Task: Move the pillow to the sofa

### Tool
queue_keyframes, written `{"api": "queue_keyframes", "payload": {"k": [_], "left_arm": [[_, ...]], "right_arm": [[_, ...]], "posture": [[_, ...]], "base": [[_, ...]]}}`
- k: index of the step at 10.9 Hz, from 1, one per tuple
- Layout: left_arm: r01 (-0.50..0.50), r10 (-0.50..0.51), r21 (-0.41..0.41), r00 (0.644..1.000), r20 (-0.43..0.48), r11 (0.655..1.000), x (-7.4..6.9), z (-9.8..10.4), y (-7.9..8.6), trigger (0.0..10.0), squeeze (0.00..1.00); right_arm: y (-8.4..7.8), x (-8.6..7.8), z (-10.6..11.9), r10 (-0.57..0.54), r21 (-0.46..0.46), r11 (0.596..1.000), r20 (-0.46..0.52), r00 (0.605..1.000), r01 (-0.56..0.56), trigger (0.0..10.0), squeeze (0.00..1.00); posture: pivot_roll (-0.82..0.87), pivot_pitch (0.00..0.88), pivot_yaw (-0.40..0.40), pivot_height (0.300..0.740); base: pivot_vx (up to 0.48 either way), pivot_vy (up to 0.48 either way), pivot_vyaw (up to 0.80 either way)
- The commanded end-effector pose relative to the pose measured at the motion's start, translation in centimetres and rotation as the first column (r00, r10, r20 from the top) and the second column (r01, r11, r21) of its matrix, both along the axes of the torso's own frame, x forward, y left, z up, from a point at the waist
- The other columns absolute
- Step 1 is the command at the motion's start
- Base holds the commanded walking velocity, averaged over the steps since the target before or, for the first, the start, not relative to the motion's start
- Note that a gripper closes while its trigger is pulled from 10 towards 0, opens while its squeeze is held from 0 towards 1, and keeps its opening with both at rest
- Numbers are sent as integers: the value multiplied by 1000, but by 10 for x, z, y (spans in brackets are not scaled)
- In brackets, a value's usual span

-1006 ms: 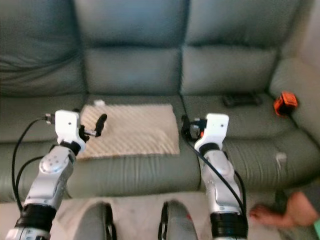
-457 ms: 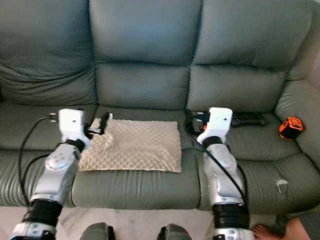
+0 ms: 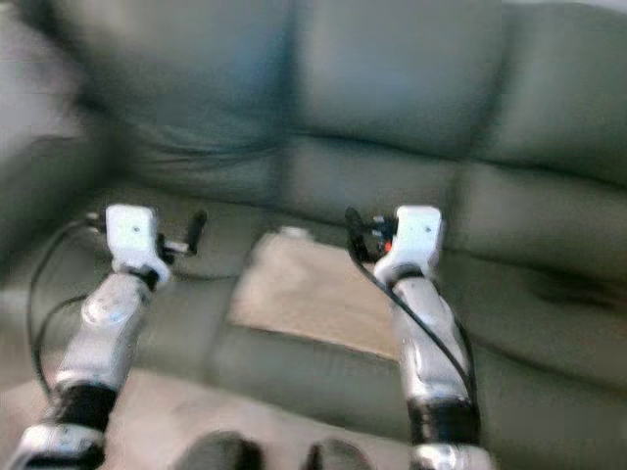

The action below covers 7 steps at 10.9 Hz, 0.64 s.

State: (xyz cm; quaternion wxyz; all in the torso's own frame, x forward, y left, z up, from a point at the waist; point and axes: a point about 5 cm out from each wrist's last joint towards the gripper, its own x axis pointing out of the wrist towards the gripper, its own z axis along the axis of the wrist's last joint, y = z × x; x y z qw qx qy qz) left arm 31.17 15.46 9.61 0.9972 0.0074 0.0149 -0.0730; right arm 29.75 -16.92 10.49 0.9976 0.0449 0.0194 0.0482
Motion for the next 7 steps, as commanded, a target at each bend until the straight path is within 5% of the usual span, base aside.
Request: {"api": "queue_keyframes", "payload": {"k": [1, 7], "left_arm": [[-4, 4, 21, 1000, -3, 1000, 1, 0, 3, 10000, 0], [-79, 79, 65, 997, 9, 995, 5, 0, 13, 10000, 0]], "right_arm": [[4, 2, 7, 11, 4, 1000, 28, 1000, -11, 10000, 0], [7, 5, 8, 30, 13, 999, 31, 999, -30, 10000, 0]], "posture": [[-59, 0, -63, 740], [-55, 0, -63, 740]], "base": [[0, 480, 800], [0, 480, 800]]}}
